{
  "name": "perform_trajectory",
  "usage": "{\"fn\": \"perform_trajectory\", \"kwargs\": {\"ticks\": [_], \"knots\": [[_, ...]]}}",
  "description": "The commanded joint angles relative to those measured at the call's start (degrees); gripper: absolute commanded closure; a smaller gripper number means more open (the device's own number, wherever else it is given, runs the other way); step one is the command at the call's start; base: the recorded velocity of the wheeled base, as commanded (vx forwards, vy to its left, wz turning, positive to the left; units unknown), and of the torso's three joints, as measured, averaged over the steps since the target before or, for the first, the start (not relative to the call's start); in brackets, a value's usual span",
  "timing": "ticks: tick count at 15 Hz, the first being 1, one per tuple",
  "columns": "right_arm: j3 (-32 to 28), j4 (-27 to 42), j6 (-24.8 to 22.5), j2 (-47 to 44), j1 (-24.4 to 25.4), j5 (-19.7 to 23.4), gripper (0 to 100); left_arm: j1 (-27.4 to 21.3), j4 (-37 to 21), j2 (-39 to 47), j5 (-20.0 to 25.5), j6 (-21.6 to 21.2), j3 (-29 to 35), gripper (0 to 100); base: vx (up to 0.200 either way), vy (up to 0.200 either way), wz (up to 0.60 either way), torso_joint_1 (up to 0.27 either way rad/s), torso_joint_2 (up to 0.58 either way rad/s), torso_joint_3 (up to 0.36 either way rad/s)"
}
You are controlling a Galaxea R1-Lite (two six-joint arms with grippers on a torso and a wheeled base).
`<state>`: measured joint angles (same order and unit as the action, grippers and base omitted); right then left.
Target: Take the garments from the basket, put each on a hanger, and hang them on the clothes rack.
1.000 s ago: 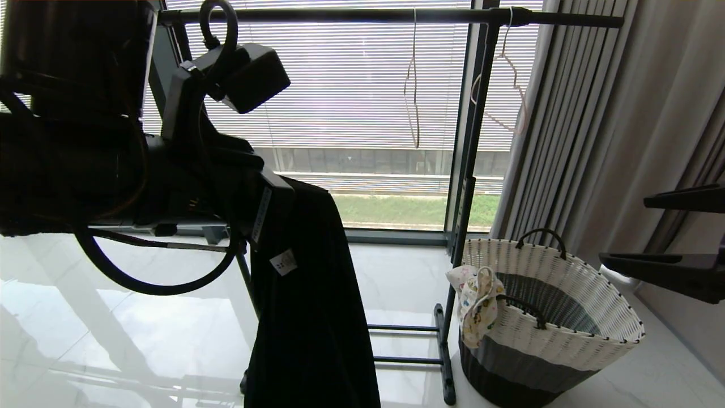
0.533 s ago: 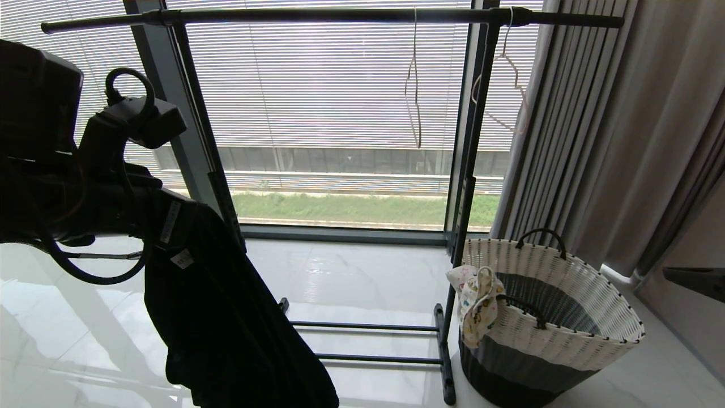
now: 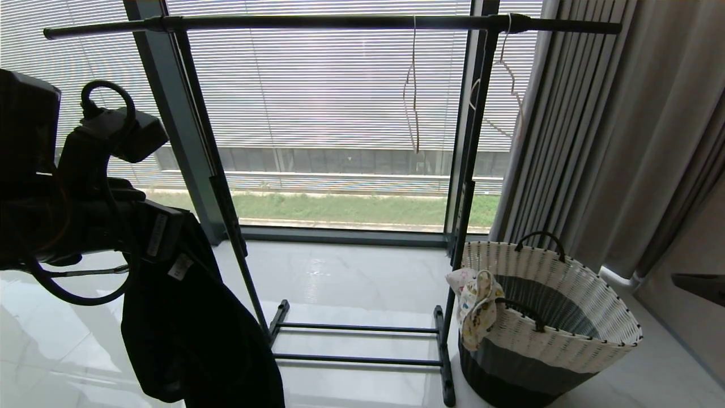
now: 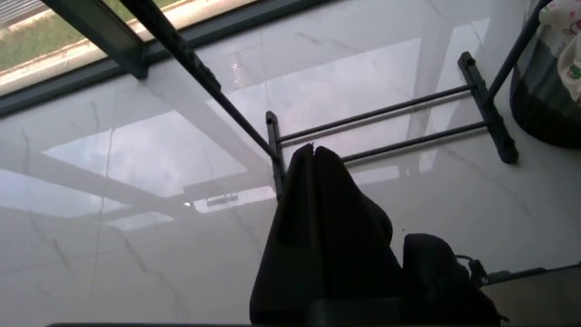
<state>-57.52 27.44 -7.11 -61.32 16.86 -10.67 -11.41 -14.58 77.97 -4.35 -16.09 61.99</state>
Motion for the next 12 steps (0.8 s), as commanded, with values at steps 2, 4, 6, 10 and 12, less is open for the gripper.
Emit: {"fn": "perform_trajectory", "kwargs": {"ticks": [2, 4, 6, 10, 12], "knots": [[-0.1, 0.0, -0.1, -0.1, 0.0, 0.0, 0, 0.0, 0.1, -0.5, 0.0, 0.0, 0.0, 100, 0.0, 0.0, 0.0, 0.137, -0.39, -0.254], [-0.1, 0.0, -0.1, -0.1, 0.0, 0.0, 0, 0.0, 0.0, -0.5, 0.0, 0.0, 0.0, 100, 0.0, 0.0, 0.0, 0.161, -0.44, -0.271], [-0.1, -0.1, 0.0, -0.1, 0.0, 0.1, 0, 0.1, 0.1, -0.5, 0.0, -0.1, 0.0, 100, 0.0, 0.0, 0.0, 0.178, -0.45, -0.281], [0.1, -2.7, 0.5, -0.1, 0.0, 0.5, 0, 1.0, 4.0, -0.2, -0.9, -0.1, -0.5, 100, 0.0, 0.0, 0.0, 0.201, -0.47, -0.281], [0.2, -5.6, 3.1, -1.6, 0.0, 0.5, 0, 1.4, 5.1, -0.1, -2.3, -0.1, -0.6, 100, 0.0, 0.0, 0.0, 0.21, -0.5, -0.283]]}}
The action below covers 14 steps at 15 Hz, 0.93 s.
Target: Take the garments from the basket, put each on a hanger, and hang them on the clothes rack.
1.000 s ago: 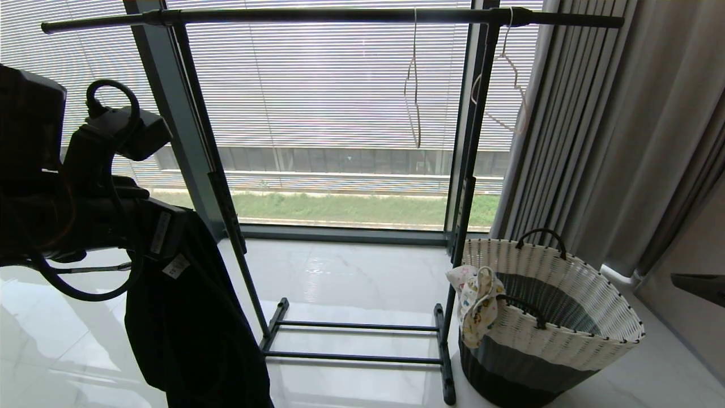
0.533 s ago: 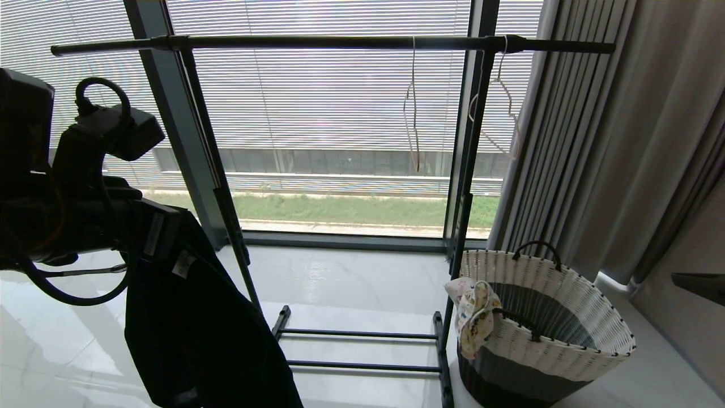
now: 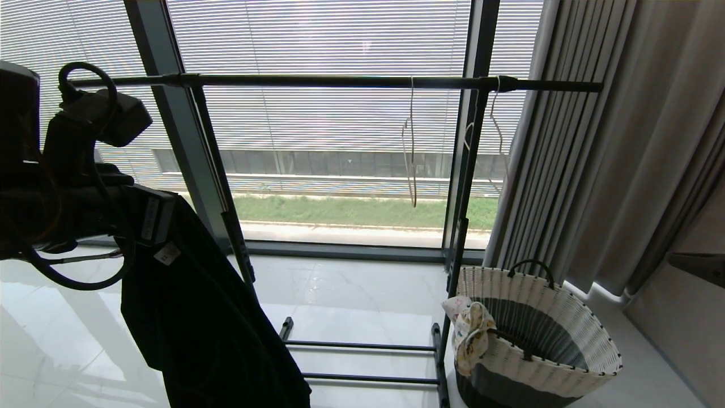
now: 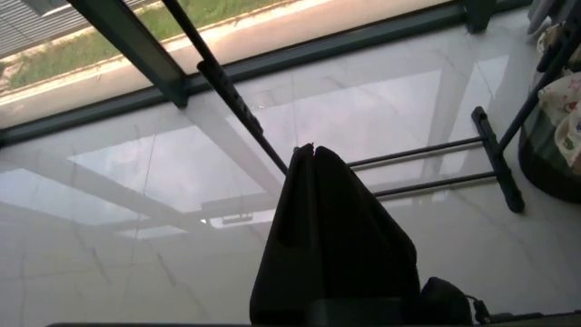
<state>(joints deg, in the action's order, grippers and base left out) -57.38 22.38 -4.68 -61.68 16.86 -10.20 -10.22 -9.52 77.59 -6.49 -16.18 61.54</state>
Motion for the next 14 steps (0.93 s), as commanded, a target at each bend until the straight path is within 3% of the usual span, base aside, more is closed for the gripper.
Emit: {"fn": "perform_trajectory", "kwargs": {"ticks": [1, 7, 10, 14], "knots": [[0.1, -1.6, 1.3, -2.0, 0.0, -0.1, 0, 0.3, 0.0, 0.0, -0.3, 0.0, -0.2, 100, 0.0, 0.0, 0.0, 0.217, -0.5, -0.276], [1.2, -7.1, 1.3, -3.4, 0.0, 0.0, 0, 0.3, 0.0, -0.9, -0.6, -0.1, -0.5, 100, 0.0, 0.0, 0.0, 0.206, -0.45, -0.251], [2.7, -11.1, 1.3, -3.4, 0.0, 0.0, 0, 0.3, 0.0, -1.1, -2.0, 0.0, -0.5, 100, 0.0, 0.2, 0.0, 0.04, -0.09, -0.049], [2.6, -11.3, 1.1, -3.5, 0.0, -0.1, 0, 0.3, 0.1, -1.1, -2.0, 0.0, -1.3, 100, 0.0, 0.15, 0.0, 0.015, 0.0, -0.007]]}}
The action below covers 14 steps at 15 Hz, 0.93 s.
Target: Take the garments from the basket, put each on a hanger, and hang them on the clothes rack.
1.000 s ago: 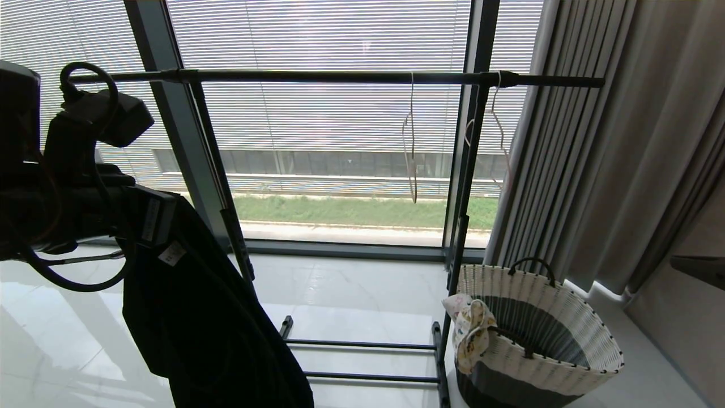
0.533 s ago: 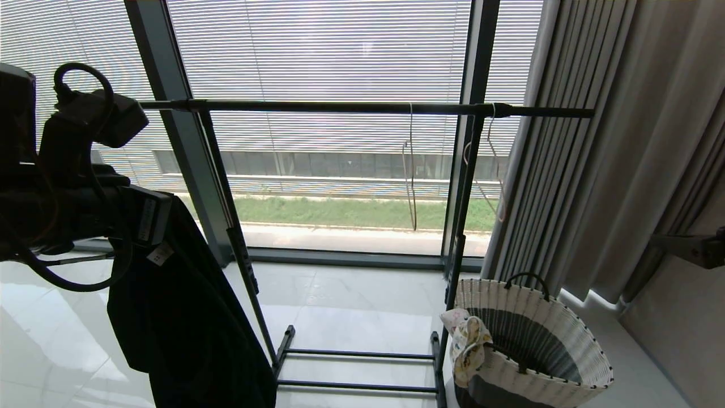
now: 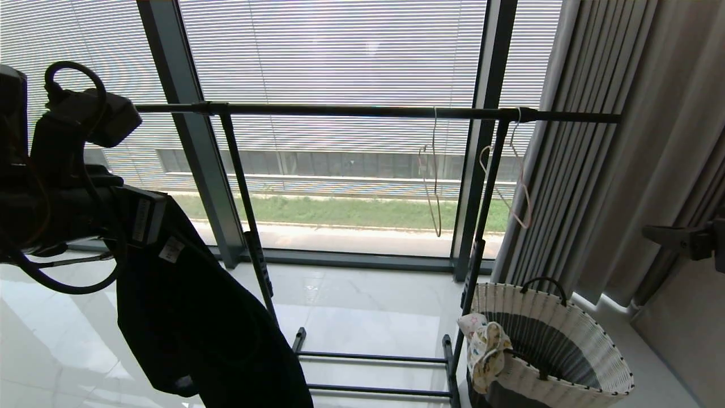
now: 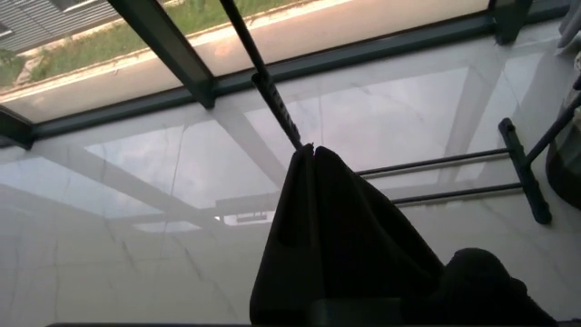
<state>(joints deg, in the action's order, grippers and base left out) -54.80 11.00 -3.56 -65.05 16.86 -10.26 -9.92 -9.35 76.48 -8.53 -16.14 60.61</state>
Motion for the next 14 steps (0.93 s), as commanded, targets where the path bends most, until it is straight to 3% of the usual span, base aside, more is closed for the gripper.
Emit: {"fn": "perform_trajectory", "kwargs": {"ticks": [1, 4, 6, 9, 11, 14], "knots": [[0.0, 0.0, 0.0, -0.7, 0.0, -0.1, 0, 0.0, 0.1, 0.0, 0.0, 0.0, -0.9, 100, 0.0, 0.0, 0.0, 0.0, 0.0, 0.0], [0.2, -1.4, 0.2, -2.3, -0.4, -0.1, 0, 0.0, 0.1, -0.8, 0.0, -0.1, -2.0, 100, 0.067, 0.0, 0.0, 0.002, 0.0, 0.001], [2.7, -10.2, 0.0, -4.8, -1.2, 0.0, 0, -0.1, 0.1, -0.8, -0.2, -0.1, -2.0, 100, 0.2, 0.0, 0.0, -0.002, 0.0, 0.005], [3.1, -16.0, -0.3, -7.3, -1.2, 1.7, 0, -0.9, 0.1, -1.2, -0.2, -0.1, -1.8, 100, 0.2, 0.0, 0.0, -0.001, 0.0, 0.002], [3.3, -17.5, -0.7, -7.6, -1.2, 4.2, 0, -1.3, 0.1, -1.5, -0.1, -0.1, -1.8, 100, 0.2, 0.0, 0.0, 0.01, 0.0, 0.0], [3.3, -17.7, -1.2, -9.0, -1.3, 4.2, 0, -1.5, 0.1, -1.5, -0.1, -0.1, -1.7, 100, 0.2, 0.0, 0.0, 0.001, 0.0, 0.001]]}}
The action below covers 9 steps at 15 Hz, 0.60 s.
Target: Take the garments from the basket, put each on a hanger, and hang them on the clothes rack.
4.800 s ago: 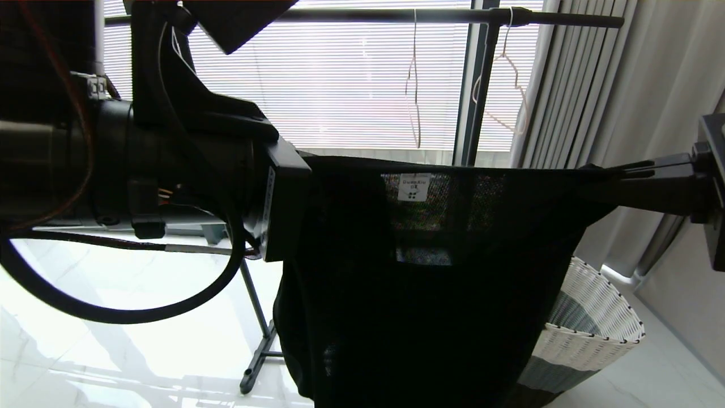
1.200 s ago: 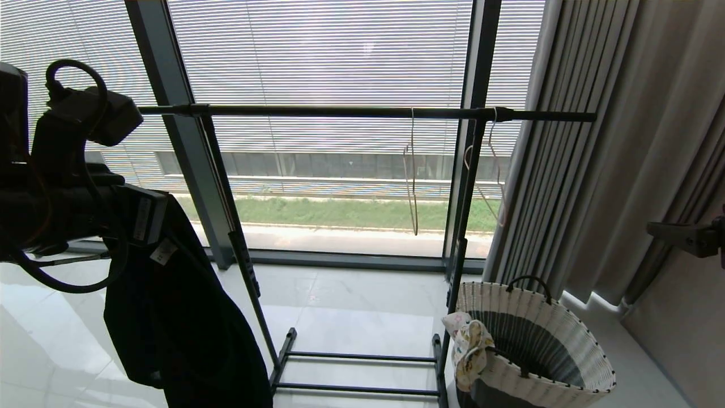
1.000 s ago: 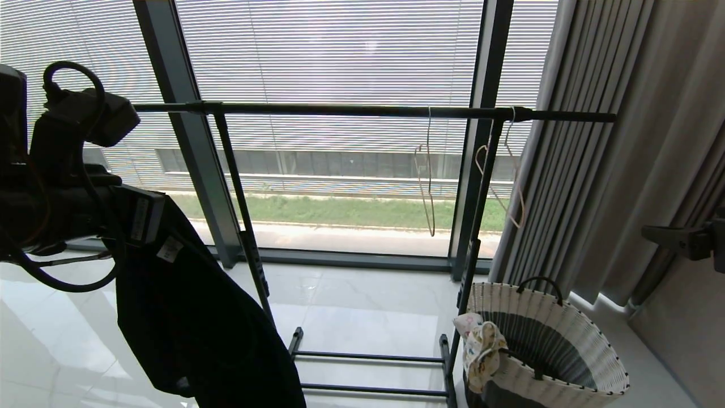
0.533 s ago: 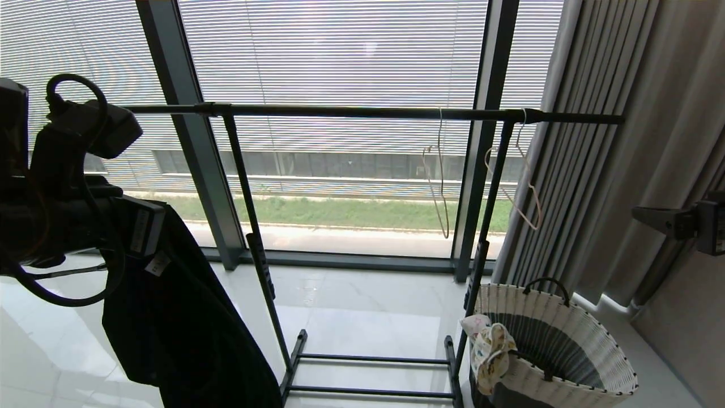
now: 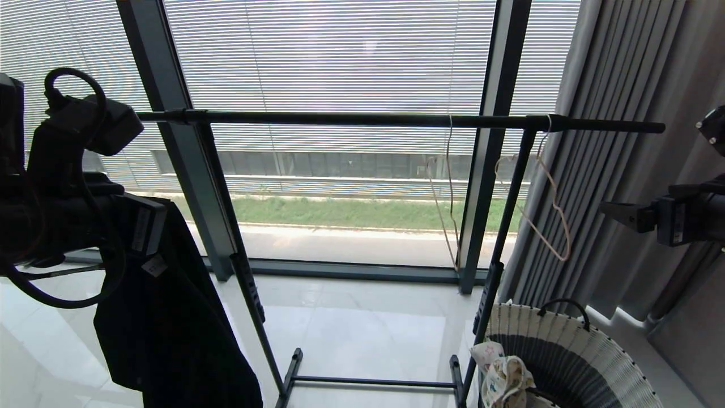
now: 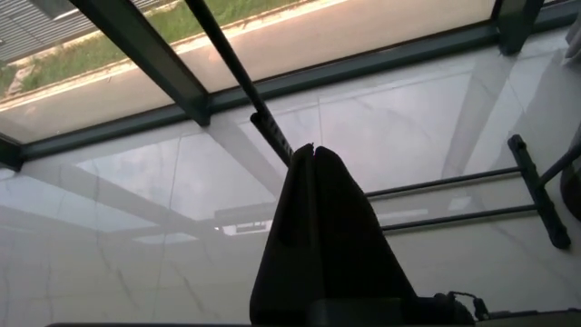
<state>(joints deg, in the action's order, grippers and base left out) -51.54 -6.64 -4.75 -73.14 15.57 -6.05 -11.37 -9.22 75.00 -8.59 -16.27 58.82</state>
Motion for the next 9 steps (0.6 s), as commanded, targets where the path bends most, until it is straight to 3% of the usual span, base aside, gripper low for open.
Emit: {"fn": "perform_trajectory", "kwargs": {"ticks": [1, 6, 7, 9], "knots": [[0.0, 0.0, 0.0, -1.4, -0.1, 0.0, 0, -0.1, 0.0, 0.0, 0.0, 0.0, 0.2, 100, 0.2, 0.0, 0.0, -0.002, 0.01, 0.007], [-0.3, -0.6, 0.3, -4.8, -3.9, 0.3, 0, -0.1, 0.1, 0.0, -0.1, 0.0, 0.3, 100, 0.2, 0.0, 0.0, 0.002, 0.0, 0.002], [-0.6, -0.6, 0.4, -6.2, -6.3, 3.3, 0, -0.1, 0.0, 0.0, -0.1, 0.1, 0.2, 100, 0.2, 0.0, 0.0, 0.007, 0.01, 0.002], [-0.7, -0.6, 0.5, -8.2, -8.2, 5.7, 0, -0.1, 0.1, -0.5, 0.0, 0.2, 0.2, 100, 0.0, 0.0, 0.0, 0.0, 0.0, 0.0]]}}
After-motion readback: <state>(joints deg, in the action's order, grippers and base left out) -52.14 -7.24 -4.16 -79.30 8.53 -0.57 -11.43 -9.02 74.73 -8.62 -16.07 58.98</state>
